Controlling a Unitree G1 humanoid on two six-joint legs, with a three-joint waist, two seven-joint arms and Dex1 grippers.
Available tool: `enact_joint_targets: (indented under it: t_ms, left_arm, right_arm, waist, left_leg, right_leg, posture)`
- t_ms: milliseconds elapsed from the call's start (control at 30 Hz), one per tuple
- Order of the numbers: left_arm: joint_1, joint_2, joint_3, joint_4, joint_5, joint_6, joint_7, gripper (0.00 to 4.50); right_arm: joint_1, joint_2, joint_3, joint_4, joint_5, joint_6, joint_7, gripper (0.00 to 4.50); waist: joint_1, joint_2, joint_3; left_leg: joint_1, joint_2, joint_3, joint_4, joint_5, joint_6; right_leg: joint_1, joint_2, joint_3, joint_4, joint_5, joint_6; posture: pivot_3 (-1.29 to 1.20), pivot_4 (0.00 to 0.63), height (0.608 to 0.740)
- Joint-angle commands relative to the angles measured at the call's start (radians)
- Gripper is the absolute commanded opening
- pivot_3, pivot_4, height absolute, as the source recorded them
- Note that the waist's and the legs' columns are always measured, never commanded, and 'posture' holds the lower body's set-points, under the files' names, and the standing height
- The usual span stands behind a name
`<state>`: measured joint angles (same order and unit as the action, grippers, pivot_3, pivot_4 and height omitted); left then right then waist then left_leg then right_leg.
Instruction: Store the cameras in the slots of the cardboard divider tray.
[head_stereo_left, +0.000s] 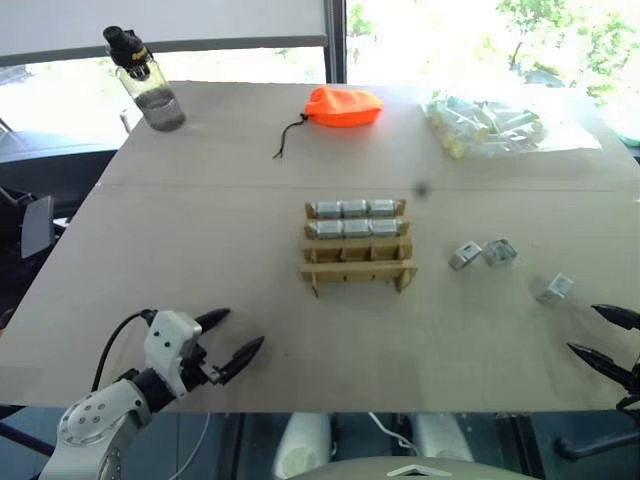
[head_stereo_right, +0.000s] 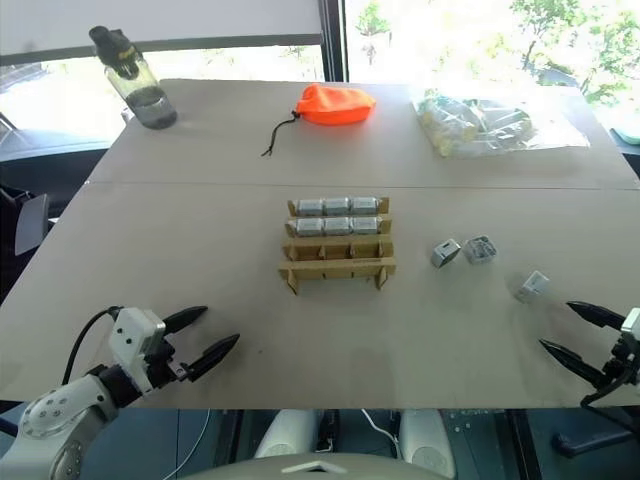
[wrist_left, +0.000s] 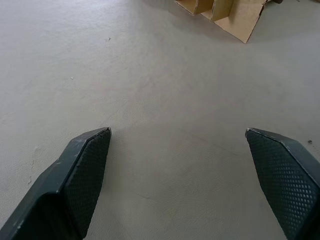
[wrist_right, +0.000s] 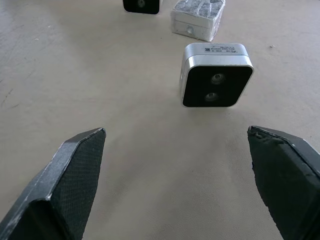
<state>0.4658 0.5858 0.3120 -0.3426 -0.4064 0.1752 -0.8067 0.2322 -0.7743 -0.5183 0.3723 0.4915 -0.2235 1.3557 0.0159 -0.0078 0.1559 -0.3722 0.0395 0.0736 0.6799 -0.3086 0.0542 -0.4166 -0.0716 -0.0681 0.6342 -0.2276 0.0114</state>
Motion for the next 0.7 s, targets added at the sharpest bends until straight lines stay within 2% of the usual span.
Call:
enact_joint_targets:
  t_ms: [33, 700]
  left_arm:
    - [0.000, 0.006, 0.024, -0.016, -0.015, -0.016, -0.007, 4.47]
    - [-0.031, -0.004, 0.008, -0.002, -0.009, -0.016, -0.006, 4.47]
  right_arm:
    - [-0.013, -0.001, -0.006, 0.010, 0.001, -0.024, -0.004, 4.50]
    - [-0.010, 0.001, 0.014, -0.033, 0.001, 0.036, -0.076, 4.50]
  waist:
    - [0.000, 0.000, 0.000]
    - [-0.001, 0.000, 0.000]
  left_leg:
    - [0.000, 0.000, 0.000, 0.000, 0.000, 0.000]
    - [0.001, 0.000, 0.000, 0.000, 0.000, 0.000]
  right_leg:
    - [0.000, 0.000, 0.000, 0.000, 0.000, 0.000]
    - [0.000, 0.001, 0.000, 0.001, 0.000, 0.000]
  posture:
    - [0.00, 0.150, 0.726]
    - [0.00, 0.150, 0.726]
